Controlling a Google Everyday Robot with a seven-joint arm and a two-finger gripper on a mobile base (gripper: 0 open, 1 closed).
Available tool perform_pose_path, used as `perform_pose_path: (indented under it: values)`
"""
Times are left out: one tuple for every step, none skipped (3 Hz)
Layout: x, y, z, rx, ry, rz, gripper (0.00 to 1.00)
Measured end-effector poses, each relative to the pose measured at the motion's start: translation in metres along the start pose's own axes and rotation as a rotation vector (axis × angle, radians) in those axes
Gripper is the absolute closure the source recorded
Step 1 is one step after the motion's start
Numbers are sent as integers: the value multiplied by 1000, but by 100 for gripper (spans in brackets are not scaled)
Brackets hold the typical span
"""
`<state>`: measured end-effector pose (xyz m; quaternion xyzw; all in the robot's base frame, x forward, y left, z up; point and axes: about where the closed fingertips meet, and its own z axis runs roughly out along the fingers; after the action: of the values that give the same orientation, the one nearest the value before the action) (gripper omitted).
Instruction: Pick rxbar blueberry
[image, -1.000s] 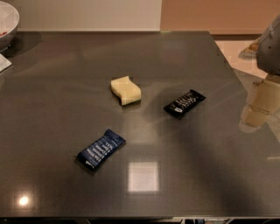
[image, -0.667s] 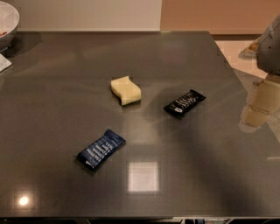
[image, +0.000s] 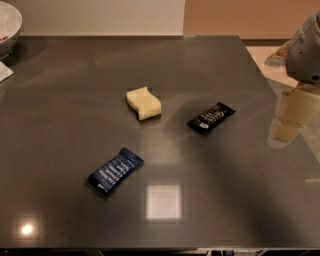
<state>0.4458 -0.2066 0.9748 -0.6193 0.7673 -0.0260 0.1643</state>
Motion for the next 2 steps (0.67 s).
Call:
perform_pose_path:
  values:
    - [-21,-6,11,-21,-35,-65,0]
    - [-44,-11,21,-38,-76,-138,0]
